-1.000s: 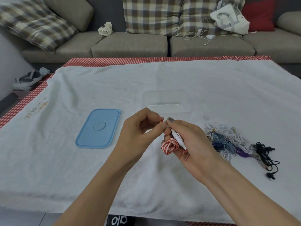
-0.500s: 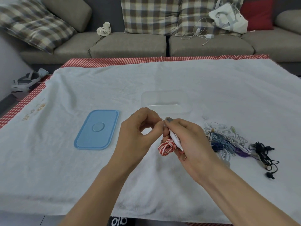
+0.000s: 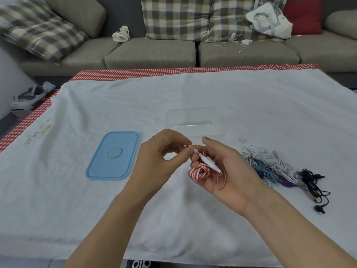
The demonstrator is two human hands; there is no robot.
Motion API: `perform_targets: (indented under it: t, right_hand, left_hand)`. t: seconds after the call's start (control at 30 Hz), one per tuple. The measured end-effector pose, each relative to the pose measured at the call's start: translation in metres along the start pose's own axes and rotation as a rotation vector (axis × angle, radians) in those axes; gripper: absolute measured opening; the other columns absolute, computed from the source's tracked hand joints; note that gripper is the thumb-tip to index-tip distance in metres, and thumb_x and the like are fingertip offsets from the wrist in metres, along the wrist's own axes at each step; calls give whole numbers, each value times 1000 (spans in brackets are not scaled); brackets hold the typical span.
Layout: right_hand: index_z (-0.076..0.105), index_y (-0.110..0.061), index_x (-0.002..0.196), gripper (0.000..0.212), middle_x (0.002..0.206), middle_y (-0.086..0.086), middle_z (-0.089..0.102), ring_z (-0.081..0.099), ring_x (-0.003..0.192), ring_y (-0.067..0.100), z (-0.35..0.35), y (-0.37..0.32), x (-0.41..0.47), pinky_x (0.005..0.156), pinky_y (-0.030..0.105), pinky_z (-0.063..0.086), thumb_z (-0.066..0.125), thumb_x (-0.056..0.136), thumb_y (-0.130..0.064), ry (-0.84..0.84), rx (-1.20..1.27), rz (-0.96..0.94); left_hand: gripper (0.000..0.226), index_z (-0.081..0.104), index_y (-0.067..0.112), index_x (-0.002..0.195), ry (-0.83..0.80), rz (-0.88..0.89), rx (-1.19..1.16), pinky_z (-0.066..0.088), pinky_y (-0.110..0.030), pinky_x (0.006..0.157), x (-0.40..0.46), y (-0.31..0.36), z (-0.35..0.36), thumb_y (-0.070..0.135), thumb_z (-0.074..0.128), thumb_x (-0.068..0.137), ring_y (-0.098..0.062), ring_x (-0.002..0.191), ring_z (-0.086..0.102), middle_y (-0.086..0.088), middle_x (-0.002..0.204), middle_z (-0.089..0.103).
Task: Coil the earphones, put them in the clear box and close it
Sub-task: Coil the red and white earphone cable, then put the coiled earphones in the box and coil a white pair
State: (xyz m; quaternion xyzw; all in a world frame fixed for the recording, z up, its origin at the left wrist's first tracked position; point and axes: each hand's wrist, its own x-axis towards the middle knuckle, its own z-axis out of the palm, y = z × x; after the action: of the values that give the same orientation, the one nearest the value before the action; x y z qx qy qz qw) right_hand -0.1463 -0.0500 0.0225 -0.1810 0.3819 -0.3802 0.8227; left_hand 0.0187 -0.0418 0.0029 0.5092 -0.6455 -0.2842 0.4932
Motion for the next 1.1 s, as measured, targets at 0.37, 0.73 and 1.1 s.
perform_targets:
  t: [0.37, 0.73, 1.1]
  right_hand:
    - [61, 3, 98, 6, 82, 16, 57, 65, 58, 20, 35, -57, 55, 63, 29, 59, 60, 92, 1, 151, -346, -214]
    - [53, -2, 85, 7, 81, 14, 61, 71, 91, 33, 54, -56, 156, 93, 48, 56, 58, 87, -5, 362, -1120, -49]
    - [48, -11, 121, 33, 88, 8, 53, 46, 67, 21, 47, -84, 136, 82, 35, 44, 51, 99, -36, 184, -992, 72]
  left_hand:
    - [21, 63, 34, 120, 190, -257, 152, 45, -12, 66, 36, -22, 1, 30, 57, 101, 0, 83, 61, 14, 109, 64]
    - [32, 62, 24, 132, 145, -366, 295, 43, -19, 82, 54, -45, 3, 19, 54, 101, -7, 96, 61, 4, 124, 62]
    - [39, 50, 28, 141, 146, -291, 443, 51, -38, 89, 53, -43, 9, 29, 51, 103, -20, 116, 58, -1, 137, 51]
